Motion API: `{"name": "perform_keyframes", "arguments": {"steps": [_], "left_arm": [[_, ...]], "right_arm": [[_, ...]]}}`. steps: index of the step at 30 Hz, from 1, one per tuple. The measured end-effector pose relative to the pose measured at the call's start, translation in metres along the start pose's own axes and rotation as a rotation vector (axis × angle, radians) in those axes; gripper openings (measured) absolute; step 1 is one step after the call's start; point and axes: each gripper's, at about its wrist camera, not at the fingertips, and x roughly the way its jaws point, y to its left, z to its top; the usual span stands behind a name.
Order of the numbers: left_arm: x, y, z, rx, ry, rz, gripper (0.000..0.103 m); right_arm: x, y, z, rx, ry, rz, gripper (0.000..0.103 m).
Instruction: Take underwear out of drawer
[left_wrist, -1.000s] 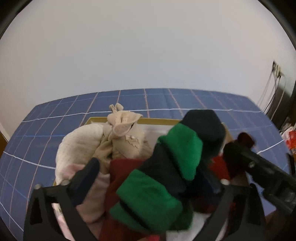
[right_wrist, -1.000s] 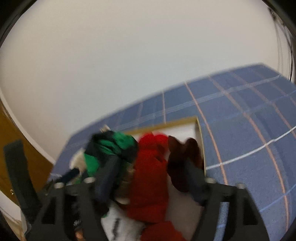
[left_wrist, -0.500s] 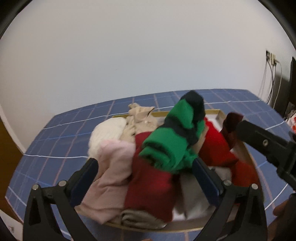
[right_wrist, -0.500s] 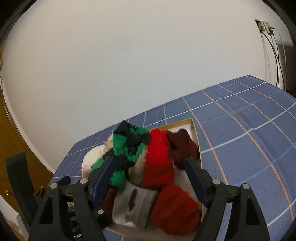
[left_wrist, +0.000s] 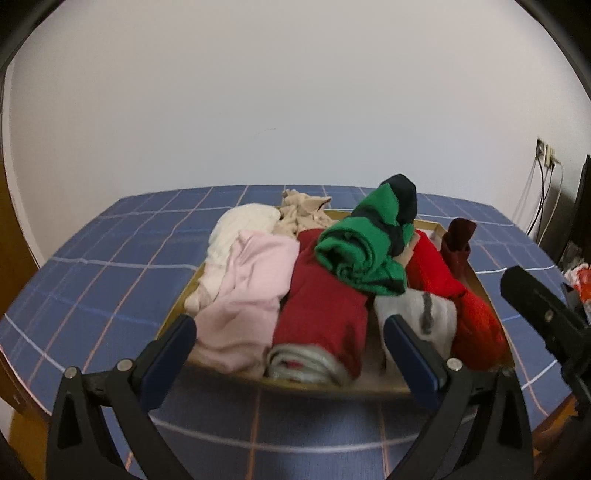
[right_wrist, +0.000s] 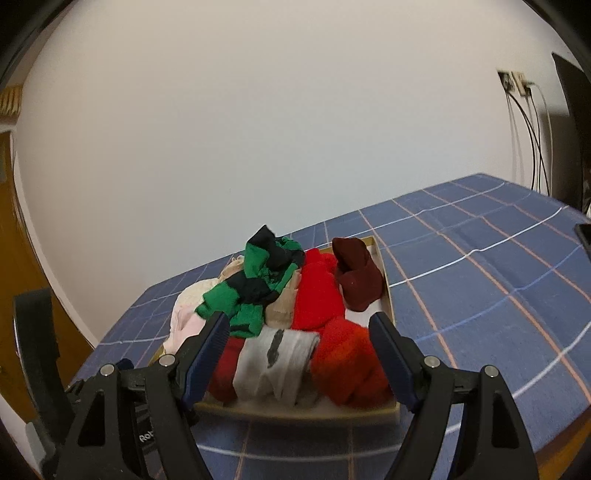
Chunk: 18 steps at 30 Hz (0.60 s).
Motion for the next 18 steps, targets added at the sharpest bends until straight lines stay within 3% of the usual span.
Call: {"name": "perform_keyframes", "arguments": {"steps": [18], "left_arm": [[-0.070,0.021,-0.041,0.023,-0.068,0.009,0.103]], "right_arm": [[-0.075,0.021,-0.033,-0.034,-0.073,0.048,0.080]]}}
